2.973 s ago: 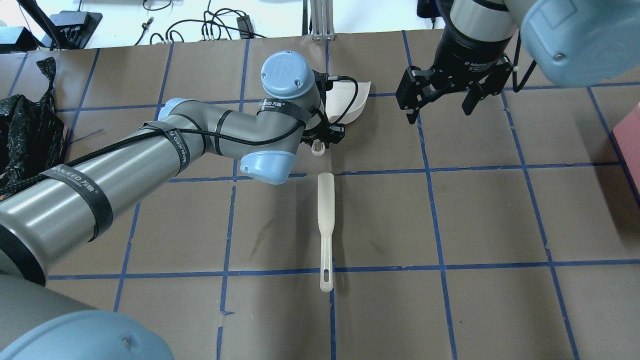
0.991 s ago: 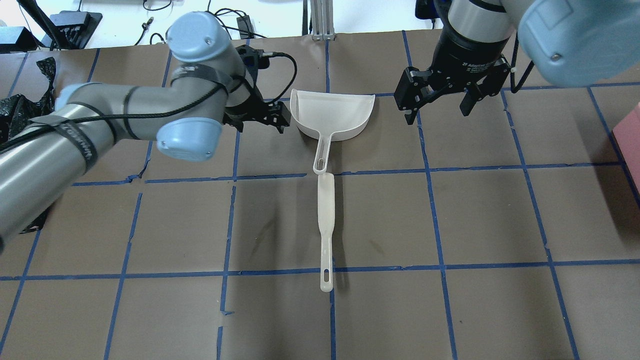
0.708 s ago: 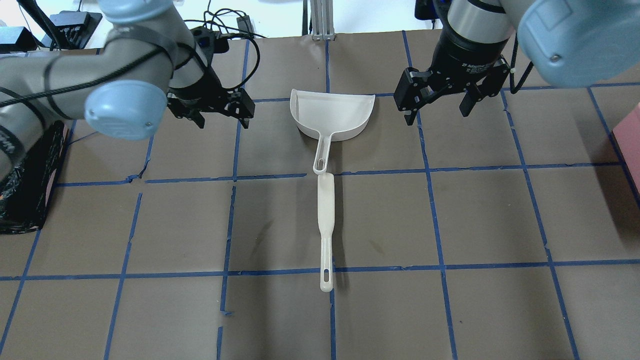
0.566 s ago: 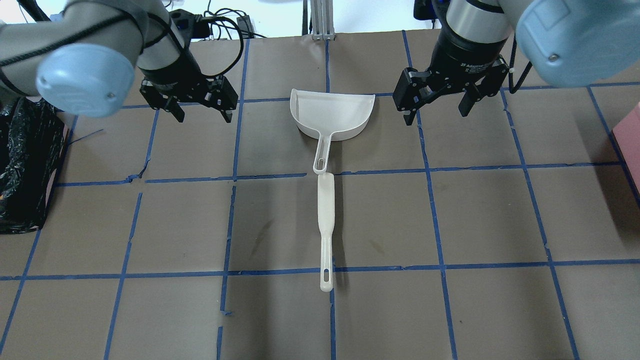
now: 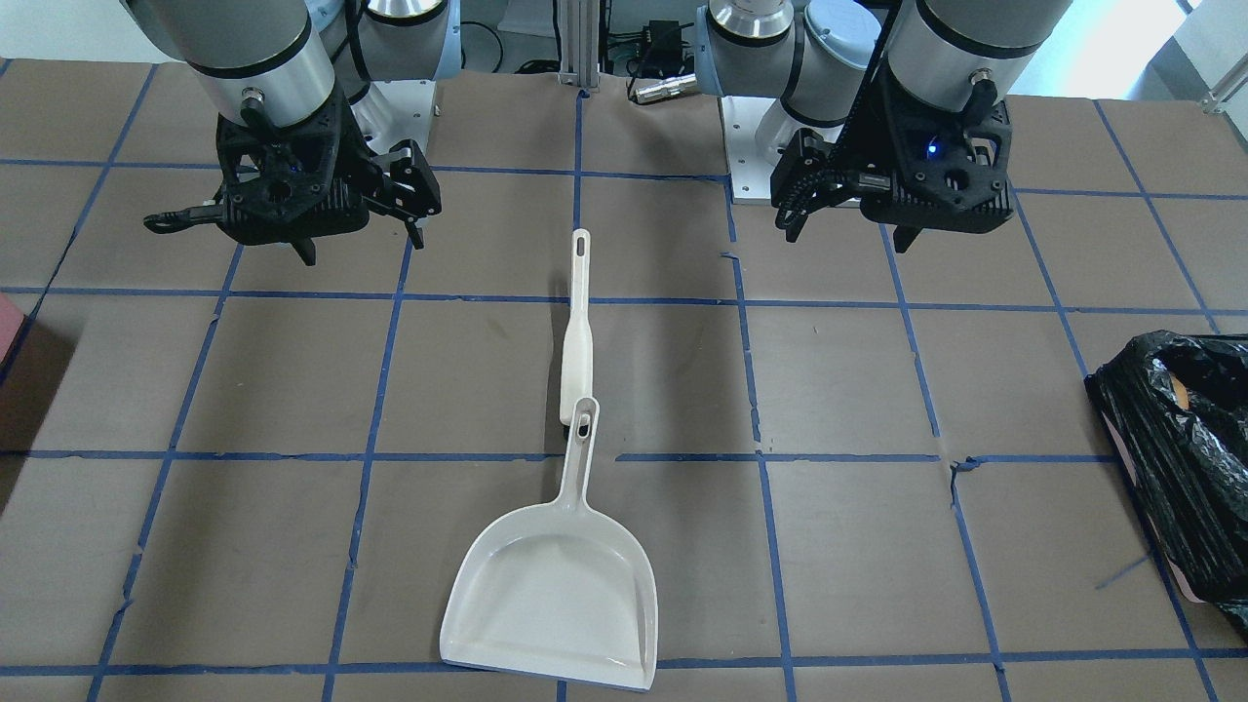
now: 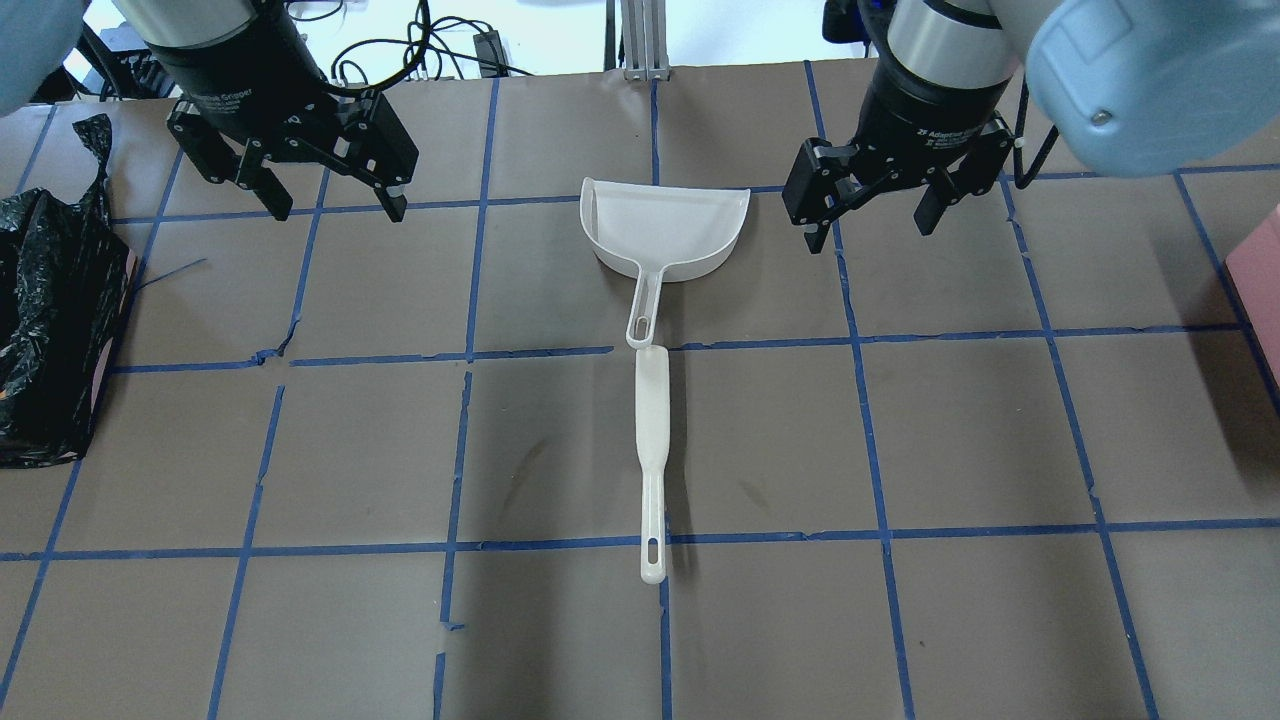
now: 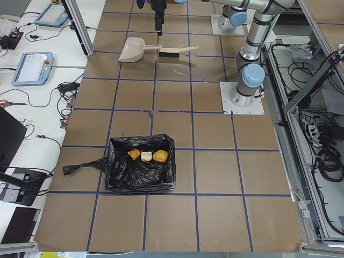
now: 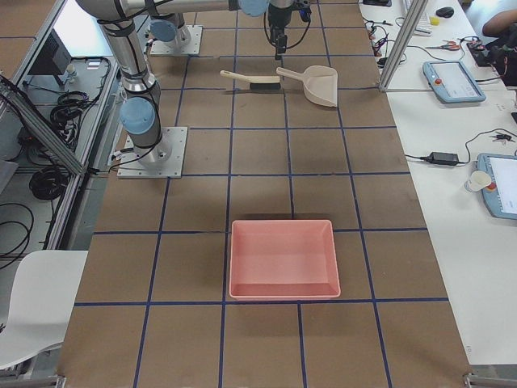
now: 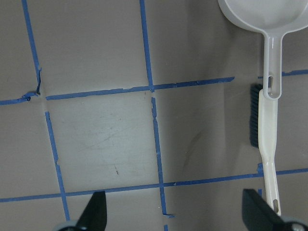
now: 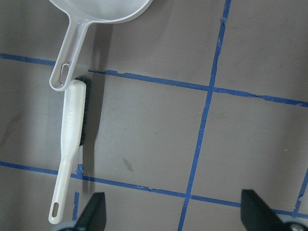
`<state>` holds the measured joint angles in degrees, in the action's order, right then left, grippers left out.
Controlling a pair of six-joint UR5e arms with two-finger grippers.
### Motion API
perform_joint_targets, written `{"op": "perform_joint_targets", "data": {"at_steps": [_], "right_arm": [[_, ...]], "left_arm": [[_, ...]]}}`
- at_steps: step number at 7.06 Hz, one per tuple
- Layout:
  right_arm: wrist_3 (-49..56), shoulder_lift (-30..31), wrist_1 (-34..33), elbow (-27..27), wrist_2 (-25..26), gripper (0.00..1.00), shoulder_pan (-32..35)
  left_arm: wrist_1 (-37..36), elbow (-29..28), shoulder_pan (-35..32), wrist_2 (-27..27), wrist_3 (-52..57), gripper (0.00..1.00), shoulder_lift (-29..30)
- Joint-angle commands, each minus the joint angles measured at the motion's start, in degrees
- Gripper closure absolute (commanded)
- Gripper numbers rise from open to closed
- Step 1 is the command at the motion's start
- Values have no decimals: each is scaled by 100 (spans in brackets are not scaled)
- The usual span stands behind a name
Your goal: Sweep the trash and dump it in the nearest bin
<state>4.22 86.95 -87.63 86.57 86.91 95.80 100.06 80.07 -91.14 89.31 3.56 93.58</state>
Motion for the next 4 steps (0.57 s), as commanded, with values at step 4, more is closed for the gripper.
{"op": "perform_joint_targets", "data": {"at_steps": [4], "right_arm": [[0, -3, 9, 0, 1, 0, 0]], "left_arm": [[-4, 61, 17, 263, -171, 0, -95]]}}
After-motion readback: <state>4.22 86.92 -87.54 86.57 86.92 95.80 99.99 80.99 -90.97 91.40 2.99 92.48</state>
